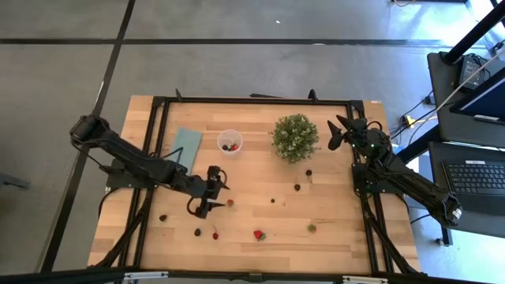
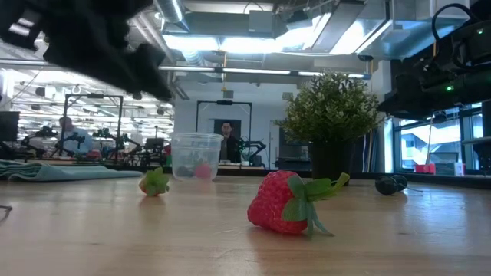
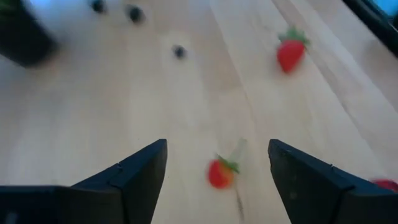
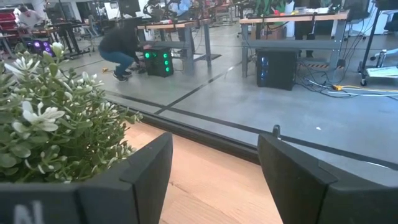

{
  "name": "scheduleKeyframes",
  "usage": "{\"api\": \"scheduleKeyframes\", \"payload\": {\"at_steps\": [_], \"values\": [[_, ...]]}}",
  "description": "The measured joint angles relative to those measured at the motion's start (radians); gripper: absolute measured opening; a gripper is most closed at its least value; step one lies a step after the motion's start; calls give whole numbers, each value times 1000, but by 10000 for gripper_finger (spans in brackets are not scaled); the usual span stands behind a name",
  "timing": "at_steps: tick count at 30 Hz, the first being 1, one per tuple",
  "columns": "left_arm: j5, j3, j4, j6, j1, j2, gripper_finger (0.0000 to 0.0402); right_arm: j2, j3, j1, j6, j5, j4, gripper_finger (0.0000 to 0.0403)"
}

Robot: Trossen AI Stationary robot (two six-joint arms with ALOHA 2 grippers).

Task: Pick and placing Produce into tupperware
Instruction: Put the red strawberry into the transparent container

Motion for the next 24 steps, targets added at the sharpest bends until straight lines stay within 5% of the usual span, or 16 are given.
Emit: {"api": "scheduleKeyframes", "payload": {"at_steps": [4,24], "values": [[109,0,11,3,24,101,271,2,0,0,0,0,-1,239],[206,2,179,67,81,359,263,2,0,0,-2,1,0,239]]}}
